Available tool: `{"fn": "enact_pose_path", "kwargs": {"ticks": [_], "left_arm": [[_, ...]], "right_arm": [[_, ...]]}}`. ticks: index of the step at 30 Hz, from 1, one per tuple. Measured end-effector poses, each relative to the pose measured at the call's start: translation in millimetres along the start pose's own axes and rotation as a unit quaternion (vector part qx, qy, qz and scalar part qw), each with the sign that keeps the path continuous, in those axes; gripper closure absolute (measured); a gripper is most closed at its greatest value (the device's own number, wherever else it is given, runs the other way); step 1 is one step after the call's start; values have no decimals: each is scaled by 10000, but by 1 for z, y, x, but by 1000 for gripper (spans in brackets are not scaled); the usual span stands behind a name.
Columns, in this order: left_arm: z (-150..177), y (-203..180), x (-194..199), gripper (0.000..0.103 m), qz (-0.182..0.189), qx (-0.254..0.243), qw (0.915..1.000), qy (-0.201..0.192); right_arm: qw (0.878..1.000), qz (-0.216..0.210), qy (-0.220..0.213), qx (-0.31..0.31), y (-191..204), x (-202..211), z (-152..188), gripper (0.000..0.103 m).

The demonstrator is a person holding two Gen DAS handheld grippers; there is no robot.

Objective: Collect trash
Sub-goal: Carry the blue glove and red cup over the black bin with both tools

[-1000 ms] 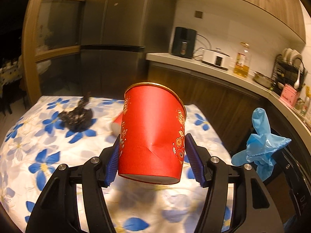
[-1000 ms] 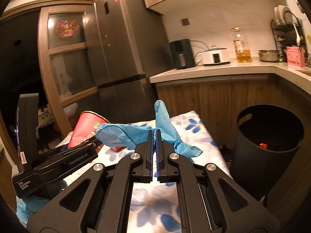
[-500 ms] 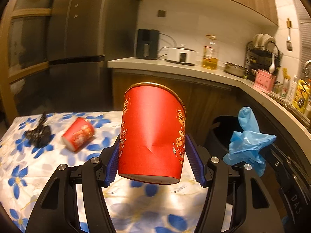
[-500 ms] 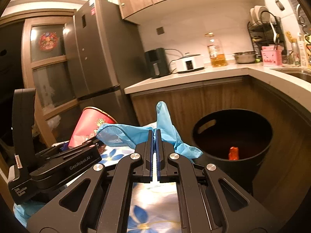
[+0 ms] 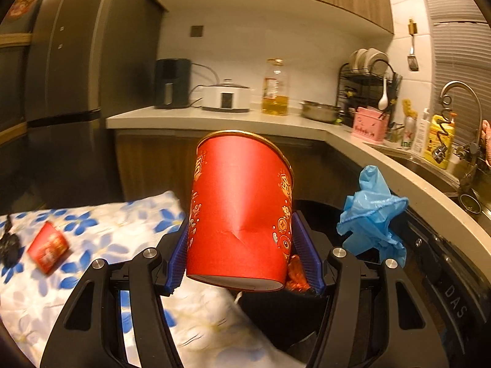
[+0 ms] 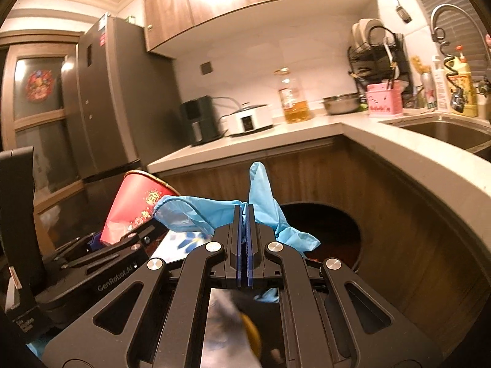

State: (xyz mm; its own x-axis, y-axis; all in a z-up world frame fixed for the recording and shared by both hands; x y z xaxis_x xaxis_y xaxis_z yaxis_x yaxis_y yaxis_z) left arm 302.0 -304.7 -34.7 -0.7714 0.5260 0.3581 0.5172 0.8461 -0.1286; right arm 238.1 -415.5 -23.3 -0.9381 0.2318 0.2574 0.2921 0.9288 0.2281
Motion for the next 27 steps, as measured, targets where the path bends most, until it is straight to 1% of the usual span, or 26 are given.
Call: {"fn": "enact_pose_path", "kwargs": {"ticks": [4,10,17,27], "left_arm": [[-3,-14,-20,42,116,-109,9999,25],[-2,-24,-43,42,266,-100,9995,116],[4,-32,-61,42,357,-192,9989,228],[12,-33,-79,42,402,-211,9982,400]], "right_arm": [[9998,163,-23,-92,-23,-12,-8,101],[9996,231,49,-181,-39,-29,-14,101],[9996,240,110,-112,-39,-45,-16,100],[9992,269,268,-81,-39,-63,-11,100]]}}
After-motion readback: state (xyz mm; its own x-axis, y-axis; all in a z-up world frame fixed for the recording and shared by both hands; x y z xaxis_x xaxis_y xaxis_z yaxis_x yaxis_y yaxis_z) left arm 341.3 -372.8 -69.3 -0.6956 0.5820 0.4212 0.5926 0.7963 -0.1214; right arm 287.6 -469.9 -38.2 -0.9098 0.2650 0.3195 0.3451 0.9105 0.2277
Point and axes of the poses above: each gripper's, at about its wrist camera, not at the fingertips, and x roughly against the way its jaws point, y to its left, z to its underside, the point moved 9 cm from there along -x, roughly the way its jaws point, and after that the axes turned 9 degrees about z, right-handed, at the moved point
